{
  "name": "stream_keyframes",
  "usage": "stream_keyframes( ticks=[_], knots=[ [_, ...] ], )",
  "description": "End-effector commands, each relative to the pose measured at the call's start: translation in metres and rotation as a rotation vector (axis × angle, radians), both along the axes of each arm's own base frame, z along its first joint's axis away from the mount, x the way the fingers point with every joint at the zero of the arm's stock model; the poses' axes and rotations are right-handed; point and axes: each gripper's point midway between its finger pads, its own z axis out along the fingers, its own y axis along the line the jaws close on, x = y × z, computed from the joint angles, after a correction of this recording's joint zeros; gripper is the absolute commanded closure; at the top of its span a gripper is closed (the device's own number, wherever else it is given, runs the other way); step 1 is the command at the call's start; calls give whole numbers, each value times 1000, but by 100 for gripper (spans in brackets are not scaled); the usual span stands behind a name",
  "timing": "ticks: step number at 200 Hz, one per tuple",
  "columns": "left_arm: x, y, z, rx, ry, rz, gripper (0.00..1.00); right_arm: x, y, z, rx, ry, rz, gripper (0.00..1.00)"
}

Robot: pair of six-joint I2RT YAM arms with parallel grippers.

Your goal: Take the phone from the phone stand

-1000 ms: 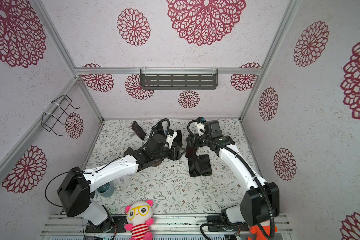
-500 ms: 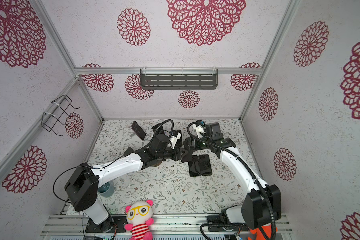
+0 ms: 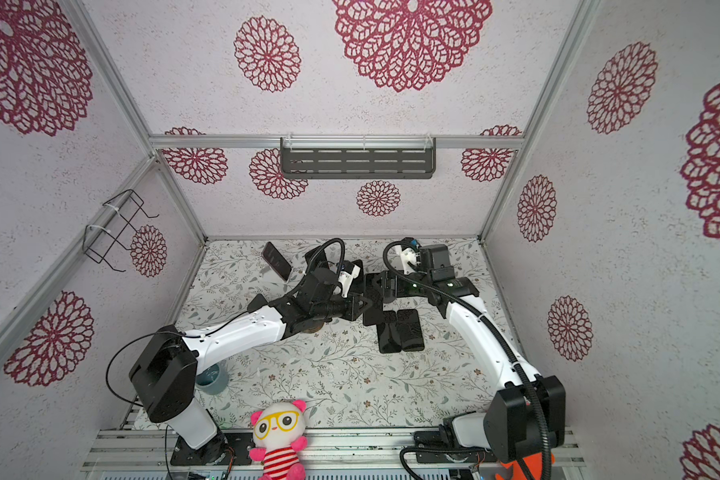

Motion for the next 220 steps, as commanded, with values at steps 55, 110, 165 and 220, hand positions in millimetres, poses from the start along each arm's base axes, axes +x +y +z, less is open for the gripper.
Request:
stream_keyframes(
  ticks=[55, 110, 165, 220],
  knots=[
    [-11, 25, -39, 83, 293, 278, 100, -15, -120, -63, -368, 102, -364, 19],
    [-23, 19, -76, 123, 419, 315, 100, -22, -121, -106, -337, 172, -367, 32],
    [-23, 13, -105, 189, 485, 313, 100, -24, -128, -124, -337, 214, -361, 40],
    [-19, 3, -118, 186, 514, 302, 100, -21, -127, -138, -326, 246, -347, 69]
  ],
)
